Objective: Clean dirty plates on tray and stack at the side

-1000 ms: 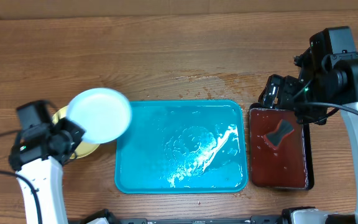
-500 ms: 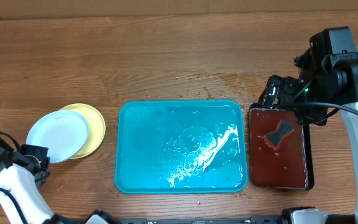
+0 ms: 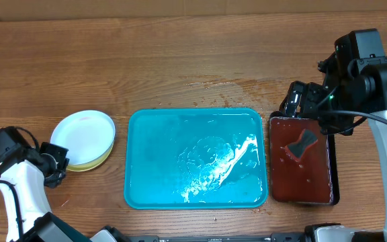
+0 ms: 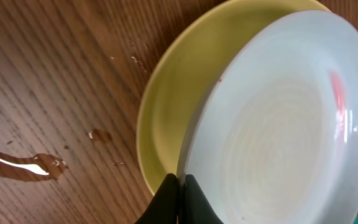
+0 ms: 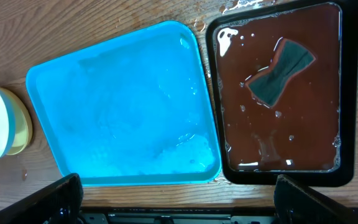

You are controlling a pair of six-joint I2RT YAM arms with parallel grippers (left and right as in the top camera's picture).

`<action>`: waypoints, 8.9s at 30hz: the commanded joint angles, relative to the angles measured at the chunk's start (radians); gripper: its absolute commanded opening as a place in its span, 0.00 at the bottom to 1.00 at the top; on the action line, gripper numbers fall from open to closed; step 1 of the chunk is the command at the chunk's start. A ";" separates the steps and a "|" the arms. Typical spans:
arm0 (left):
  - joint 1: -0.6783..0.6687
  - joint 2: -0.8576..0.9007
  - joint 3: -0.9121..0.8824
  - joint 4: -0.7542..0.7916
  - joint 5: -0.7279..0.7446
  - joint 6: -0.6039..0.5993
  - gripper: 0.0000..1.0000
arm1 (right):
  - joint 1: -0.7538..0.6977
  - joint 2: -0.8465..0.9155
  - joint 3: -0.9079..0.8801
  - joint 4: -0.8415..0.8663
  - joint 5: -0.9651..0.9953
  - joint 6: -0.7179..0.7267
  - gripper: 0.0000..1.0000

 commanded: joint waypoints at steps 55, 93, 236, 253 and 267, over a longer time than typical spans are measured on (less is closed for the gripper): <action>-0.237 -0.103 0.310 -0.107 0.101 0.335 0.67 | 0.006 -0.068 0.013 0.151 0.039 -0.115 1.00; -0.555 -0.829 0.466 -0.452 -0.203 0.645 1.00 | 0.006 -0.558 0.028 0.244 0.017 -0.366 1.00; -0.553 -0.828 0.465 -0.629 -0.192 0.645 1.00 | -0.038 -1.485 -1.783 1.625 0.030 -0.203 1.00; -0.553 -0.828 0.465 -0.629 -0.192 0.645 1.00 | -0.038 -1.485 -1.783 1.609 0.204 0.006 1.00; -0.553 -0.828 0.465 -0.629 -0.192 0.645 1.00 | -0.038 -1.485 -1.783 1.610 0.204 -0.049 1.00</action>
